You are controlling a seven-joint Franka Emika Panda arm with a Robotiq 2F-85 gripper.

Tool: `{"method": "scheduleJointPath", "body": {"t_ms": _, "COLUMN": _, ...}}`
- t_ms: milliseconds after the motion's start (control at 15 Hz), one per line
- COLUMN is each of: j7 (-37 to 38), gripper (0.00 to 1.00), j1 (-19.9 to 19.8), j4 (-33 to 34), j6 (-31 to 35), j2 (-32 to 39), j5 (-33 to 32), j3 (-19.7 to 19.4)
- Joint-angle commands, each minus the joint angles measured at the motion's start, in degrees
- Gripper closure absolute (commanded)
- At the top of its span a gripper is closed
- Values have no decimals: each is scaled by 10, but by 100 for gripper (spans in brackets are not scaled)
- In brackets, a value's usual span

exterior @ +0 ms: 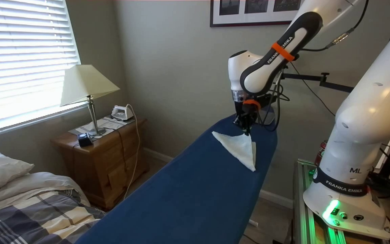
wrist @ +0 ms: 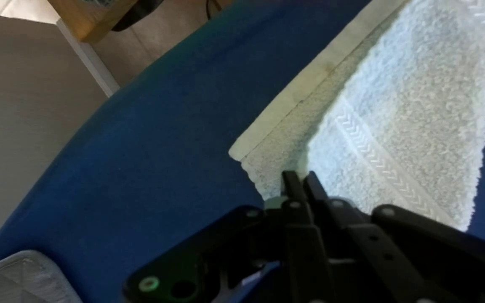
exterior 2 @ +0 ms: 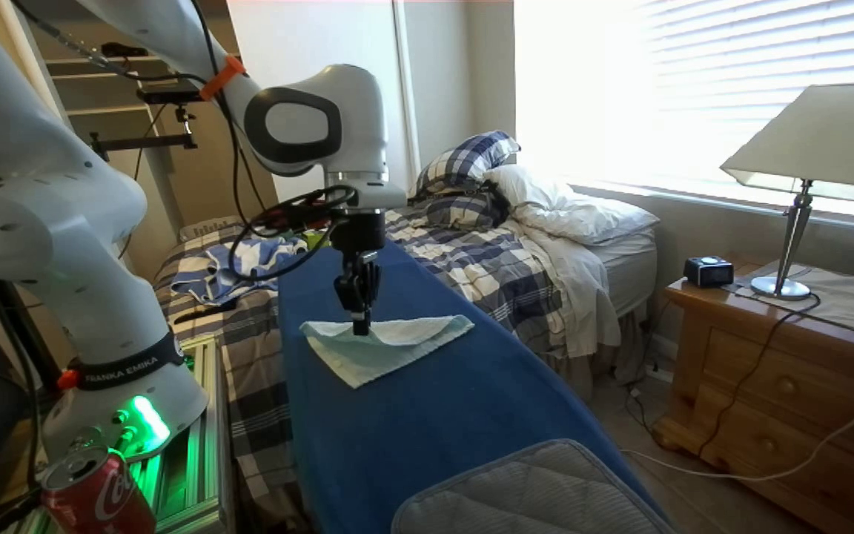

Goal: Fold the towel into a triangle twice.

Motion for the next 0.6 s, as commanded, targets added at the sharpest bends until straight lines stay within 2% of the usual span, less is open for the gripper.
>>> {"method": "scheduleJointPath", "body": {"t_ms": 0, "j7": -13, "gripper": 98, "j1": -8, "j4": 1, "j6": -2, "j2": -2, "j5": -21, "j3": -7}}
{"method": "scheduleJointPath", "body": {"t_ms": 533, "j7": -10, "gripper": 98, "j1": -11, "j4": 0, "j6": -3, "j2": 3, "j5": -21, "j3": -8}}
